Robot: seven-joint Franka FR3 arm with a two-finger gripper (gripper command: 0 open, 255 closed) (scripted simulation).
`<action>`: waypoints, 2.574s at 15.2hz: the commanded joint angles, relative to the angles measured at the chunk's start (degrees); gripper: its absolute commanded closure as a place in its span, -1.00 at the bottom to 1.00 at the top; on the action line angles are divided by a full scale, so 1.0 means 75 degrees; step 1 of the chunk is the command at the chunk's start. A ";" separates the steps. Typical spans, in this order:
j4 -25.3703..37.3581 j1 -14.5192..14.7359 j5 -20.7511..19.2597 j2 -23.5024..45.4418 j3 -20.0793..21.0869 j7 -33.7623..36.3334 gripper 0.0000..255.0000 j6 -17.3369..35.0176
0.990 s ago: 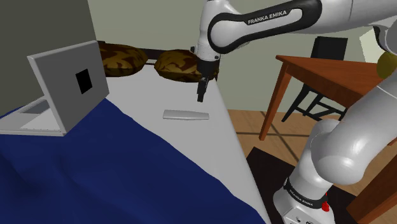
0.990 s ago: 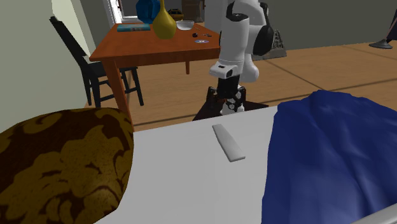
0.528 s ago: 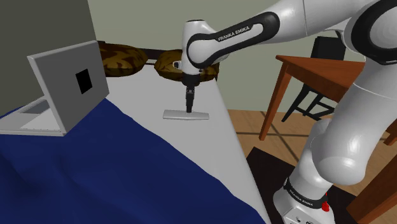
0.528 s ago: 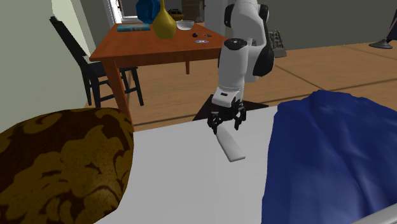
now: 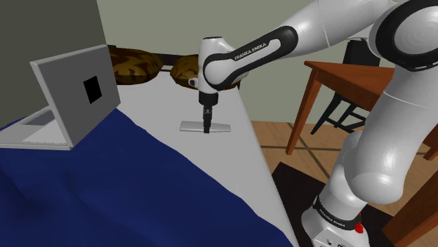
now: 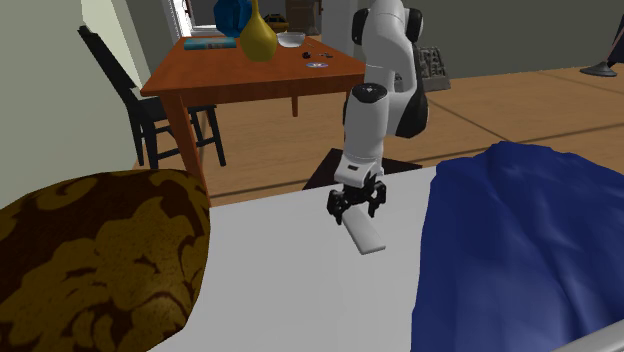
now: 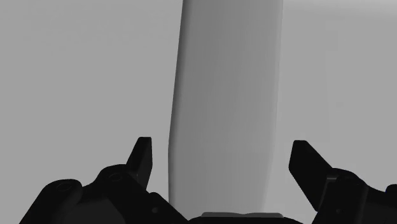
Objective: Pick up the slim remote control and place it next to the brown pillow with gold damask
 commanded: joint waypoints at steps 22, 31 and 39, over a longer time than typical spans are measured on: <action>0.0288 -0.0002 -0.0005 -0.0177 -0.0002 0.0004 1.00 -0.0461; 0.0932 -0.0003 -0.0013 -0.0441 -0.0002 0.0016 1.00 -0.1369; 0.1617 -0.0003 -0.0017 -0.0567 -0.0002 0.0025 1.00 -0.2180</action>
